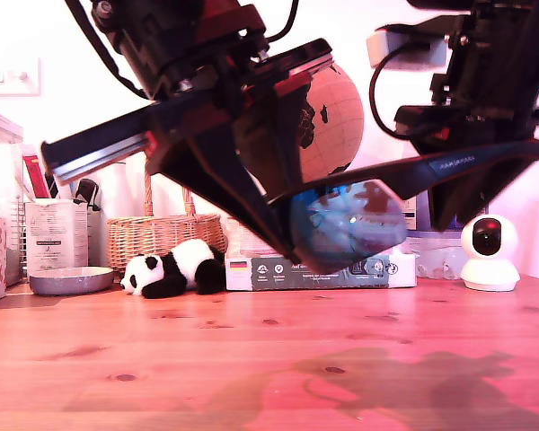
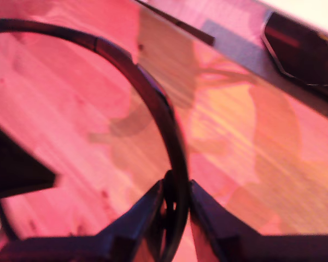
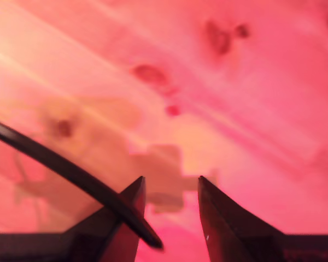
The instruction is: Pick up the sunglasses and open them, then place them back on the table
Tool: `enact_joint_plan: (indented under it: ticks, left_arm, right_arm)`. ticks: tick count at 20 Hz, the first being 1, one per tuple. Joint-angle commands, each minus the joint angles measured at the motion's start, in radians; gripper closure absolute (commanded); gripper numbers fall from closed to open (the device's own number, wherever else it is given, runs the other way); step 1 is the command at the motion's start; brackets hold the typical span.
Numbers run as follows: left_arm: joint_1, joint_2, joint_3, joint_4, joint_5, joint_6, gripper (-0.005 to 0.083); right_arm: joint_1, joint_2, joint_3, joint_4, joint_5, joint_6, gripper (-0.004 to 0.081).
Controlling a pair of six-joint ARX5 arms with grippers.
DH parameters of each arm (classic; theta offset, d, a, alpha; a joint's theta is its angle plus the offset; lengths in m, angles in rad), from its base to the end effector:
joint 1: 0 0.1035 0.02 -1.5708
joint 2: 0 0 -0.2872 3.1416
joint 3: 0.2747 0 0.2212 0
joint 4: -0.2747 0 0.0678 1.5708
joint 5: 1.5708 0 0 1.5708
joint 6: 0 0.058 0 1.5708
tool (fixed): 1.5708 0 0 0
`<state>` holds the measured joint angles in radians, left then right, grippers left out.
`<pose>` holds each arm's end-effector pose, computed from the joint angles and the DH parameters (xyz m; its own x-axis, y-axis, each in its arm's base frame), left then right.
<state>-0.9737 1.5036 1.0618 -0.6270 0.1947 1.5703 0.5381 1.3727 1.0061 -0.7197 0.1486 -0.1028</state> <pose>0.1475 -0.2369 0.2439 0.1054 -0.4992 -0.8601 0.4933 -0.7247 0.4811 0.2122 0.1167 0.2540 0.4714 0.1089 -0.8752 -0.5232 0.8334 -0.1781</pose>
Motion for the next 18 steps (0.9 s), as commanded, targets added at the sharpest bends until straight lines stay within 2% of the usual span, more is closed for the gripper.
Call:
enact_joint_plan:
  ticks: [1, 6, 10, 13, 14, 16, 18]
  left_arm:
    - [-0.005, -0.013, -0.013, -0.025, -0.003, 0.001, 0.0795]
    - [-0.005, -0.013, -0.013, -0.081, -0.048, 0.001, 0.0795]
    - [-0.003, -0.012, -0.013, -0.103, -0.054, -0.013, 0.0795]
    - [0.006, -0.011, -0.013, -0.102, -0.053, -0.119, 0.0795]
    - [0.013, -0.007, -0.013, -0.097, -0.054, -0.195, 0.0795]
    - [0.018, 0.009, -0.013, -0.084, -0.054, -0.319, 0.0795]
    - [0.019, 0.036, -0.013, -0.078, -0.057, -0.430, 0.0795]
  right_arm:
    - [-0.008, 0.008, 0.040, 0.000, 0.029, -0.019, 0.0500]
    - [-0.013, 0.008, 0.108, -0.032, 0.116, -0.089, 0.0500]
    - [-0.017, 0.008, 0.135, -0.142, 0.116, -0.071, 0.0500]
    - [-0.018, 0.008, 0.138, -0.265, 0.111, 0.041, 0.0500]
    - [-0.018, 0.008, 0.138, -0.295, 0.107, 0.075, 0.0500]
    - [-0.017, -0.002, 0.138, -0.320, 0.098, 0.153, 0.0500]
    - [-0.017, -0.026, 0.139, -0.315, 0.097, 0.176, 0.0508]
